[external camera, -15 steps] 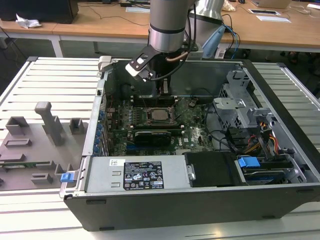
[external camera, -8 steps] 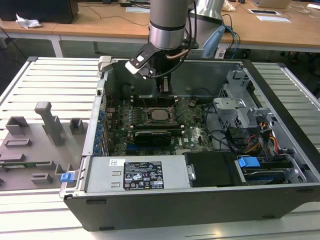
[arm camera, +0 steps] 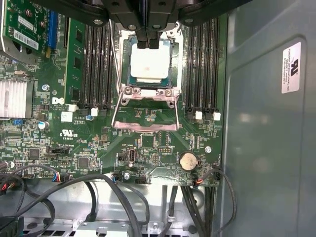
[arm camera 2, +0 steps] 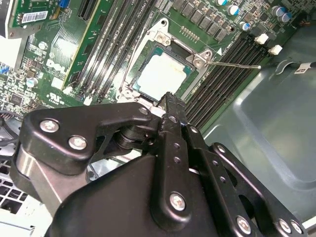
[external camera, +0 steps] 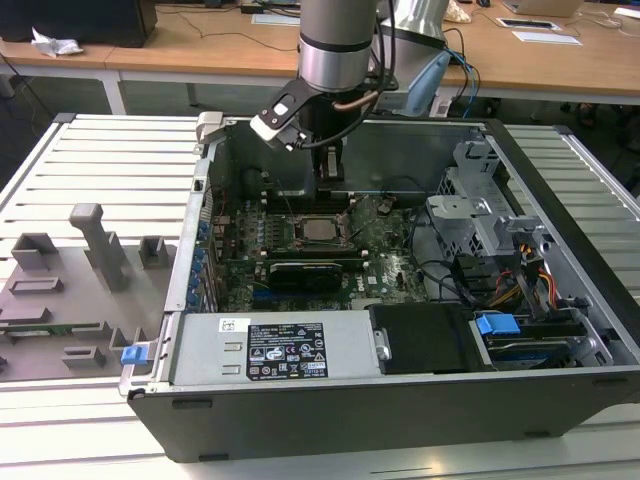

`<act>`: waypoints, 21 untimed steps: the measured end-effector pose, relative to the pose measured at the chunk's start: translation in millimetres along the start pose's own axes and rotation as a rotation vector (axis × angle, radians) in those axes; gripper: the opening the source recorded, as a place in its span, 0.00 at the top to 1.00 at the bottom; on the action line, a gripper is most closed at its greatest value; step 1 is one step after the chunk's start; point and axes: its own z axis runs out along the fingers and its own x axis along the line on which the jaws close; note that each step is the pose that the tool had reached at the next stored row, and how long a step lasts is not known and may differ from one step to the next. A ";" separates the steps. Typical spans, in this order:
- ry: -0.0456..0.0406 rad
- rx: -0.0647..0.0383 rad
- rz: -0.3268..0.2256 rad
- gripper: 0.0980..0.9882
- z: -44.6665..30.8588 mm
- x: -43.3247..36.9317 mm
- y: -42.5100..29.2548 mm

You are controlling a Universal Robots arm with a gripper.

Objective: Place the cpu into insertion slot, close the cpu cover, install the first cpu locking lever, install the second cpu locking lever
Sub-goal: 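Close the cpu cover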

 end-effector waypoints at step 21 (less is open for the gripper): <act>-0.0044 0.000 0.000 0.99 -9.3 1.4 0.2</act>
